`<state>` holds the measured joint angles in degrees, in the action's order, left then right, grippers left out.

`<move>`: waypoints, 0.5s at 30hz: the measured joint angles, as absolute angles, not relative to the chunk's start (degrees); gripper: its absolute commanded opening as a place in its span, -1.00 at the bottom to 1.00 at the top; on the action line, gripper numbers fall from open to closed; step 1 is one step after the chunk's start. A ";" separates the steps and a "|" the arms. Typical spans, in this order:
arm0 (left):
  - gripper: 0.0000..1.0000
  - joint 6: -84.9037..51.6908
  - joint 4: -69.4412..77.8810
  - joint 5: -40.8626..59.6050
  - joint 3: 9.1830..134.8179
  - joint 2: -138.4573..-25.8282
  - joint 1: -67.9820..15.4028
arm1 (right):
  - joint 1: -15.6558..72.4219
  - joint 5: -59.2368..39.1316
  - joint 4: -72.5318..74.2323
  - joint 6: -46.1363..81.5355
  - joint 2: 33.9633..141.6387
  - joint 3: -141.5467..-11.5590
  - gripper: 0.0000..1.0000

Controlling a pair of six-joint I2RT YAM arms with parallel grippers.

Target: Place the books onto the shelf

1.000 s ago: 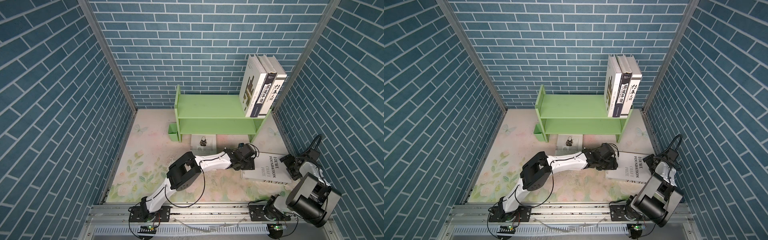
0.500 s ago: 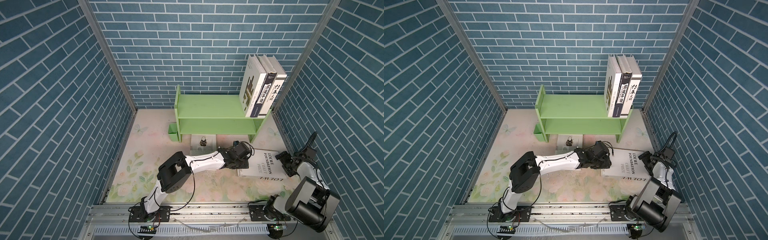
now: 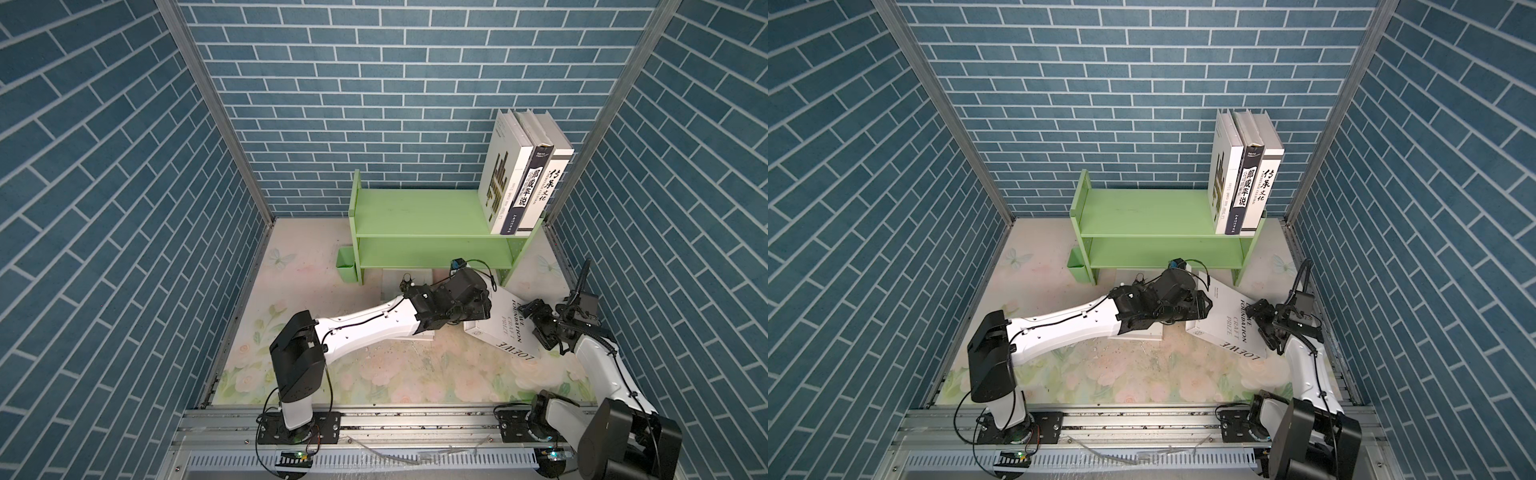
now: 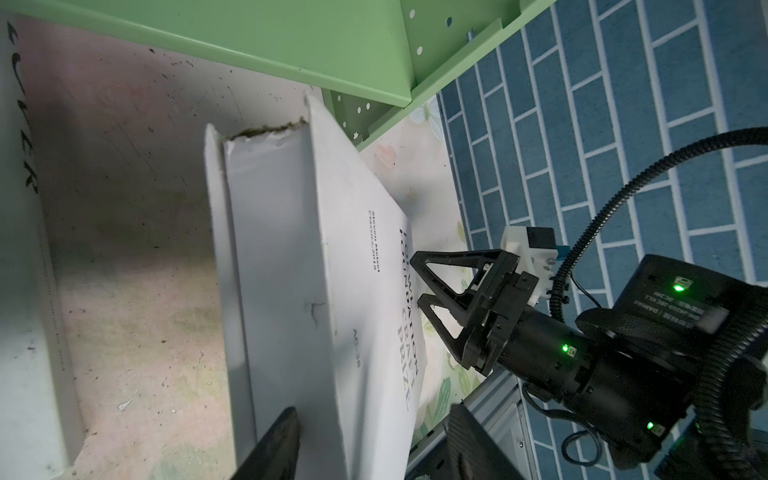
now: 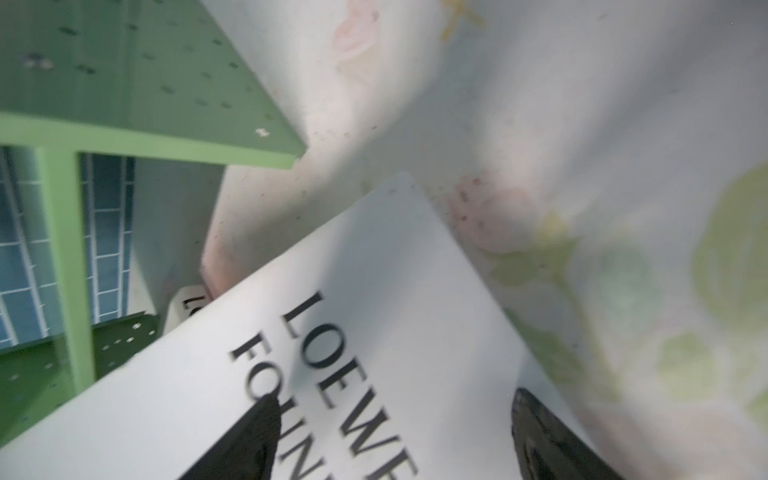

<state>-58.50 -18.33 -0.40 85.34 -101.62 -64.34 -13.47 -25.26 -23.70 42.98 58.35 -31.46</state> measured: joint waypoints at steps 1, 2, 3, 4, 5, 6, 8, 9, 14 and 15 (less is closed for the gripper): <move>0.19 -58.54 -18.39 -0.45 84.01 -100.95 -64.25 | -12.23 -25.52 -23.44 43.83 58.00 -31.46 0.73; 0.20 -58.63 -18.59 -0.54 82.46 -100.20 -64.10 | -10.87 -25.58 -23.11 44.71 57.91 -31.46 0.73; 0.20 -58.67 -18.87 -0.69 81.10 -99.66 -63.96 | -9.52 -25.50 -22.68 45.39 57.95 -31.46 0.73; 0.21 -58.72 -19.09 -0.82 79.94 -99.20 -63.75 | -8.21 -25.32 -22.20 46.11 58.13 -31.46 0.73; 0.21 -58.76 -19.35 -0.99 78.76 -98.70 -63.51 | -6.70 -25.12 -21.50 46.78 58.48 -31.48 0.73; 0.21 -58.89 -19.59 -1.17 77.54 -98.13 -63.20 | -5.17 -24.82 -20.69 47.46 59.09 -31.53 0.73; 0.22 -59.09 -19.86 -1.56 75.90 -97.21 -62.70 | -2.28 -24.08 -18.46 48.84 60.51 -31.66 0.73; 0.23 -59.20 -19.99 -1.89 75.26 -96.68 -62.48 | -0.84 -23.53 -17.12 49.52 61.32 -31.75 0.73; 0.26 -59.55 -19.90 -2.61 72.84 -93.12 -61.78 | 5.43 -20.69 -10.35 52.64 64.90 -32.21 0.73; 0.28 -59.57 -19.79 -2.79 72.44 -92.33 -61.65 | 6.59 -20.23 -9.13 53.21 65.60 -32.34 0.73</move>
<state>-59.57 -19.79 -2.79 72.44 -92.33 -61.65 6.59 -20.23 -9.13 53.21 65.60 -32.34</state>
